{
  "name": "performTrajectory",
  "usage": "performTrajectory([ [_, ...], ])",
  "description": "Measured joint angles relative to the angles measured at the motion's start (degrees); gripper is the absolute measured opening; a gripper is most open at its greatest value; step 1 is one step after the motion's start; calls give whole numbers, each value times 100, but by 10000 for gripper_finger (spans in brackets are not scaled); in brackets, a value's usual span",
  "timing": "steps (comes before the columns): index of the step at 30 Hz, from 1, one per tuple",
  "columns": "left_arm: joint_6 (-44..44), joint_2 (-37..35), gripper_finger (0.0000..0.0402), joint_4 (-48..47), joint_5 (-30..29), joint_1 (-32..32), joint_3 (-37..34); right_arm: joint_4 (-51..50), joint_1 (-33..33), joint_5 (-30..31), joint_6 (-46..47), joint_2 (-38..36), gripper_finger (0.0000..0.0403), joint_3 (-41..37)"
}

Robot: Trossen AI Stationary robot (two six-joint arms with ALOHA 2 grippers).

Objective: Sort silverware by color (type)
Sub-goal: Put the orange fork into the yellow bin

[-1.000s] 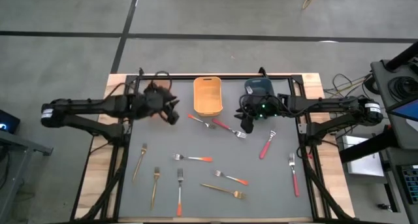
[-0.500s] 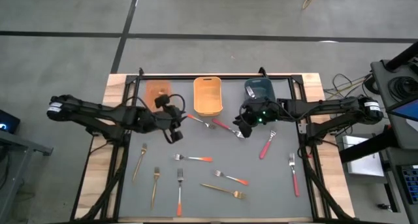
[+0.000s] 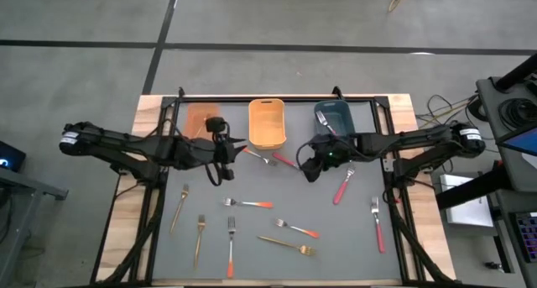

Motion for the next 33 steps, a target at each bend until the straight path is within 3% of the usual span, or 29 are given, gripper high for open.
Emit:
performTrajectory([
  [14, 147, -16, 66, 16, -4, 226, -362, -1486, -11, -864, 1276, 190, 104, 2],
  [19, 189, -16, 66, 22, 0, 260, -369, -1527, 112, -1091, 1300, 190, 93, 2],
  [24, 71, -11, 66, 19, 5, 260, -374, -1521, 364, -1737, 1539, 190, 95, 4],
  [33, -346, -9, 66, -69, 20, 260, -374, -1193, 887, -1498, 1296, 190, 91, 4],
])
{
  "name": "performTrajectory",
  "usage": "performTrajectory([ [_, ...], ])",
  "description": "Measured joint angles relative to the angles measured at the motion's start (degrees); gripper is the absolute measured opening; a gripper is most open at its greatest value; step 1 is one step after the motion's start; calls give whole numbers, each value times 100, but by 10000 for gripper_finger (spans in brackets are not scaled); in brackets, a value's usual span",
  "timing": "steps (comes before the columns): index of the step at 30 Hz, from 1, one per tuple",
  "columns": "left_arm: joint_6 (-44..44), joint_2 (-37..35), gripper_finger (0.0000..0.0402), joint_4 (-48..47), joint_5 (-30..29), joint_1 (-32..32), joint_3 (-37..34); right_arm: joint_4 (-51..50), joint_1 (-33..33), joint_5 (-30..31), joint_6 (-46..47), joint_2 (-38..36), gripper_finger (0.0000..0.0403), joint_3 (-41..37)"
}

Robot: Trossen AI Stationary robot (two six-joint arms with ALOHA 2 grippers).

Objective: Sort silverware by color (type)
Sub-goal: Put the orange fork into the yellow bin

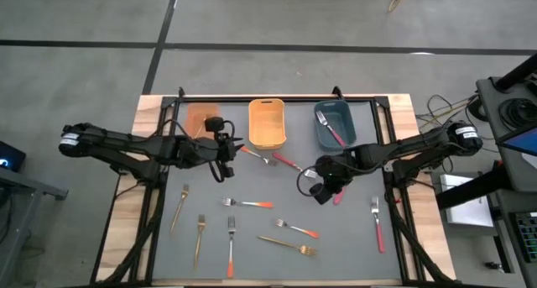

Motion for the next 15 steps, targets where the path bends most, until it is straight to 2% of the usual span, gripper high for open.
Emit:
performTrajectory([
  [11, -288, 2, 66, -2, -2, 0, -7, 1465, 79, 410, -649, 54, 91, 7],
  [15, -398, 2, 66, 0, -3, 0, -27, 1663, 103, 407, -1073, 457, 91, 440],
])
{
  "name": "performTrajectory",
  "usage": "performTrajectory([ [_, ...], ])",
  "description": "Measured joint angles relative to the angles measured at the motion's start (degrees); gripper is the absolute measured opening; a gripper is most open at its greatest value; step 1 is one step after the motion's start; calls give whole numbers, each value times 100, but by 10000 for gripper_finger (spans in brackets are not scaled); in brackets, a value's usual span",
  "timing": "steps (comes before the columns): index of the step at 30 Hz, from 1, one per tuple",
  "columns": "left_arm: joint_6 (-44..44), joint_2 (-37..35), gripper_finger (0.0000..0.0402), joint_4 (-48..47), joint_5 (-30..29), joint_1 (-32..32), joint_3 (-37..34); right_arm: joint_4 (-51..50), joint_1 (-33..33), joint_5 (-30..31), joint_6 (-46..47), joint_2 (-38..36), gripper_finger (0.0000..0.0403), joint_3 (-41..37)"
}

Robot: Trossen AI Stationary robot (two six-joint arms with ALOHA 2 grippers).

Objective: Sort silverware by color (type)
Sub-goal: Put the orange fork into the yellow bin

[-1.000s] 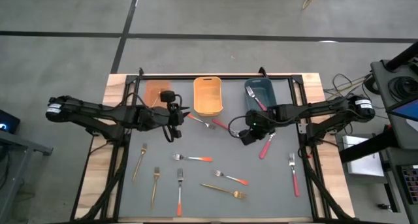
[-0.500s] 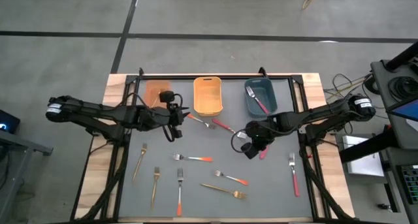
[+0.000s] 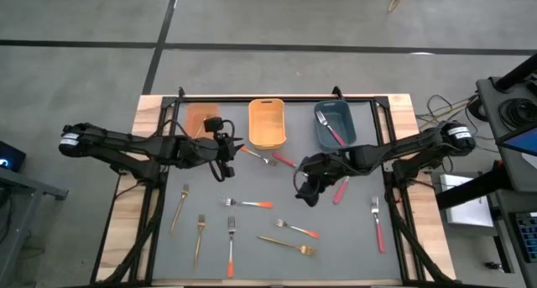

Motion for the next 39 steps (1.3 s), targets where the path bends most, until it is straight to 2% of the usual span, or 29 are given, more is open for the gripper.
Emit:
performTrajectory([
  [4, -18, 2, 66, -58, -1, -2, -17, -514, 37, 5, -782, 643, 91, 857],
  [11, -133, -93, 66, -540, 16, -19, -22, -2403, 120, 200, -1804, 1784, 91, 2558],
  [16, -317, -329, 66, -624, 370, -26, -150, -3390, 308, 518, -2211, 2338, 91, 3346],
  [20, -310, -553, 66, -455, 614, -39, -249, -3510, 568, 762, -2594, 2498, 91, 3464],
  [27, -481, -865, 66, -431, 630, -42, -273, -3508, 1213, 1267, -2760, 2567, 91, 3454],
  [34, -638, -848, 66, -434, 633, -44, -268, -3460, 1640, 1647, -2057, 2574, 91, 3447],
  [39, -638, -729, 66, -431, 633, -44, -268, -3386, 1737, 1657, -1766, 2574, 91, 3444],
])
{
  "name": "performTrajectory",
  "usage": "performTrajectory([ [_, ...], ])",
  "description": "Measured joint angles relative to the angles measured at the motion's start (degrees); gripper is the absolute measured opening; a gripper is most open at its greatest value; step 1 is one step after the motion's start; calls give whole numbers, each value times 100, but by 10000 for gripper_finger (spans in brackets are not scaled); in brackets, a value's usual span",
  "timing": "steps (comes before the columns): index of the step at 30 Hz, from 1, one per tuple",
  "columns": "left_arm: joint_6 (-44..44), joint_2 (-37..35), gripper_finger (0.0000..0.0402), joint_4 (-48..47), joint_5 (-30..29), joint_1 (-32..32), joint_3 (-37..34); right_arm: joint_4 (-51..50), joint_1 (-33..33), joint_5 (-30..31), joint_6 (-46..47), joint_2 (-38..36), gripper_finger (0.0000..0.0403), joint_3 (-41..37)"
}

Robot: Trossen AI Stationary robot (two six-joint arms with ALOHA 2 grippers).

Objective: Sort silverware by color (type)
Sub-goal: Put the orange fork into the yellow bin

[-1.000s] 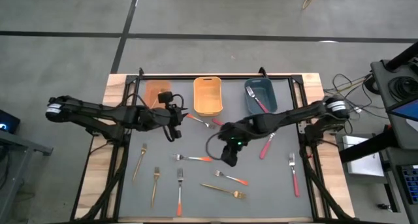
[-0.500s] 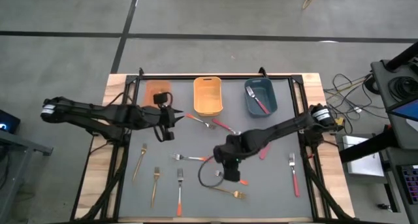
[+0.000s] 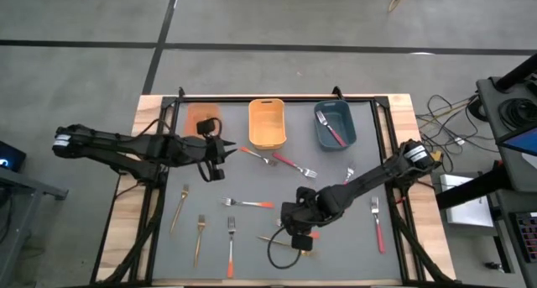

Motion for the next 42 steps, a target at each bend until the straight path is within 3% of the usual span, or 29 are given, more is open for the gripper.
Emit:
performTrajectory([
  [6, -43, 78, 66, 8, 0, 0, 0, 355, -5, 360, 22, 0, 98, 0],
  [18, 8, 75, 66, 23, 0, 0, 37, 408, -6, 580, -164, 268, 171, -1],
  [42, -31, 75, 66, -5, 2, -2, 4, -160, 228, 94, 277, 935, 159, -9],
])
